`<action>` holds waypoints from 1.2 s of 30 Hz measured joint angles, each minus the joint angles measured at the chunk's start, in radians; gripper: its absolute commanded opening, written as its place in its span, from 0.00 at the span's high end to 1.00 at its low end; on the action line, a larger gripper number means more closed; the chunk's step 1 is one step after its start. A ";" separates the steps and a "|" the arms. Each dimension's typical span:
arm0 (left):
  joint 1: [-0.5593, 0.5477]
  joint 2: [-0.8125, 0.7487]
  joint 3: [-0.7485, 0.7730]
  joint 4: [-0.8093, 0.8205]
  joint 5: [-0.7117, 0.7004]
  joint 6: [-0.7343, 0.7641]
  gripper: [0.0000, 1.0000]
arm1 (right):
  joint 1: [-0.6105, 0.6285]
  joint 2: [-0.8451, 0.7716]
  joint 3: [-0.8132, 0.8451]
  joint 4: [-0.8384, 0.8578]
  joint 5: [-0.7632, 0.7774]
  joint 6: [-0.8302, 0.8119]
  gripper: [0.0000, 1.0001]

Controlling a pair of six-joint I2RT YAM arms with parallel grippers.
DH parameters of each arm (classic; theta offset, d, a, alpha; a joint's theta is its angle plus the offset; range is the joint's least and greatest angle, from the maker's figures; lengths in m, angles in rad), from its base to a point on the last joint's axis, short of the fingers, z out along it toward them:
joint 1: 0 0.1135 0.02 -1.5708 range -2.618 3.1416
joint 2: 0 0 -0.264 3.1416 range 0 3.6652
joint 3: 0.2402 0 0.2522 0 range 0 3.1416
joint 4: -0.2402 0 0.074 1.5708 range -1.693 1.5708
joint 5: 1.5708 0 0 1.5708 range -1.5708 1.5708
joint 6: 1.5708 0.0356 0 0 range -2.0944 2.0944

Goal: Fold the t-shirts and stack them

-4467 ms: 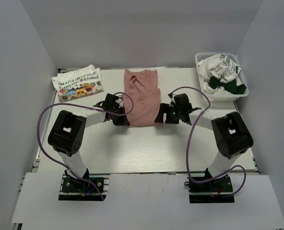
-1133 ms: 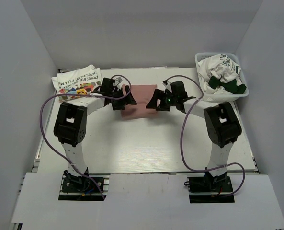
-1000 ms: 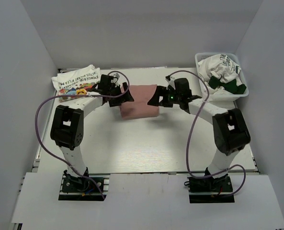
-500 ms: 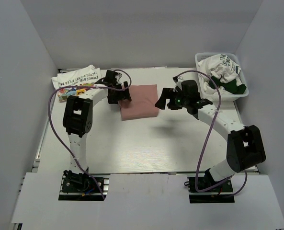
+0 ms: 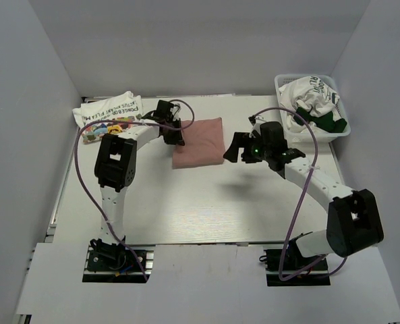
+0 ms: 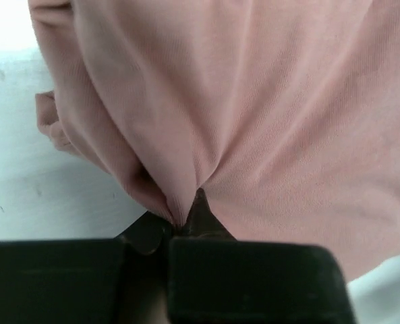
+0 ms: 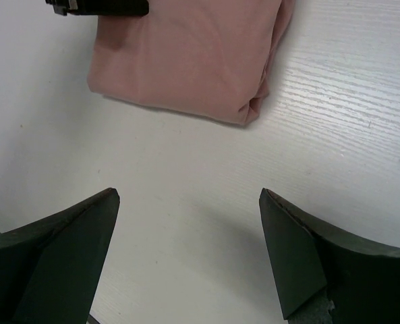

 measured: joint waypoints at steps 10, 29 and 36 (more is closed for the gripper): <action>-0.023 0.073 0.194 -0.124 -0.174 0.171 1.00 | -0.002 -0.114 -0.110 0.012 0.082 -0.023 0.10; 0.150 -0.148 0.267 -0.180 -0.509 0.550 1.00 | -0.002 -0.122 -0.157 0.079 0.172 -0.041 0.10; 0.235 -0.148 0.350 -0.156 -0.500 0.624 1.00 | -0.002 -0.063 -0.159 0.143 0.153 -0.042 0.10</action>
